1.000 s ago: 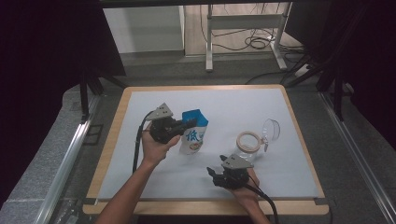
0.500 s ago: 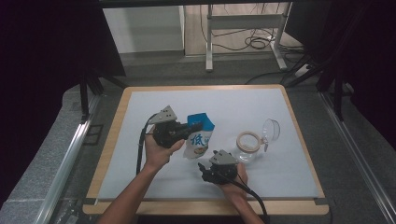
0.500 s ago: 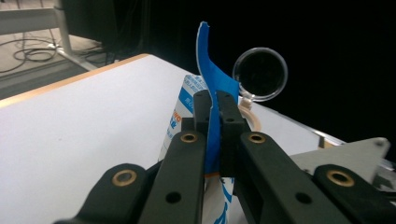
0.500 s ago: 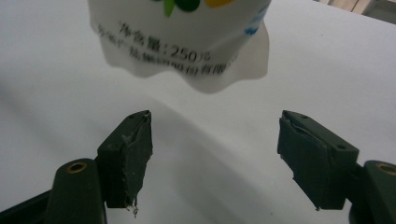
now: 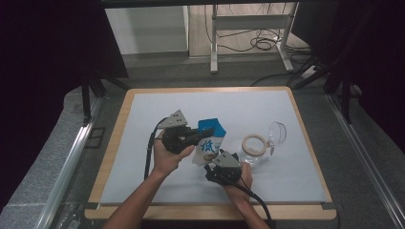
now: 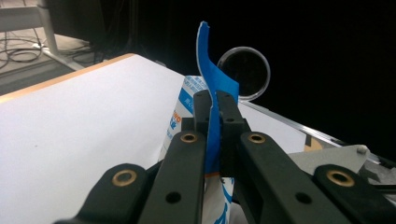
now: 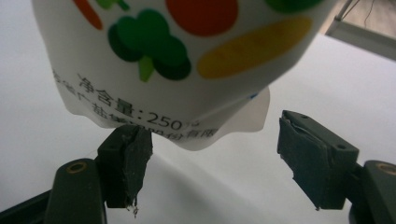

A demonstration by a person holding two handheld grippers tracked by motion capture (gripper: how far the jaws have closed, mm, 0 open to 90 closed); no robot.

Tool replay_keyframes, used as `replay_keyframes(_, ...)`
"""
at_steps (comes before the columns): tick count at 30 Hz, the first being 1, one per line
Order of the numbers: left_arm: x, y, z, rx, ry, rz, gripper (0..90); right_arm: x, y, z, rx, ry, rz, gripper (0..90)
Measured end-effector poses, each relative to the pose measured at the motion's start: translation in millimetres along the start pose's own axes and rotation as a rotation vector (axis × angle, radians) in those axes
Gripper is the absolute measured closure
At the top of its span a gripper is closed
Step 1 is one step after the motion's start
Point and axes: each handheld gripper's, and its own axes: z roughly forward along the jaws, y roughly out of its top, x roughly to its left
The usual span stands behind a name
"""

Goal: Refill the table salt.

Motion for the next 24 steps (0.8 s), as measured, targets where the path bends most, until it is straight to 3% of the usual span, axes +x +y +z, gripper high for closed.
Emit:
replay_keyframes(9, -4.4, 3.7, 8.0, 0.003, -0.018, 0.007, 90.0, -4.1, -1.6, -5.3, -0.057, 0.033, -0.051, 35.8)
replay_keyframes(16, -1.7, 4.5, 17.0, 0.025, -0.020, -0.002, 90.0, -0.1, -3.5, -8.4, -0.043, 0.066, -0.075, 39.3)
replay_keyframes(24, 0.4, 5.2, 29.2, 0.034, -0.046, -0.024, 90.0, -2.8, -7.8, -14.7, -0.039, 0.091, -0.037, 41.0)
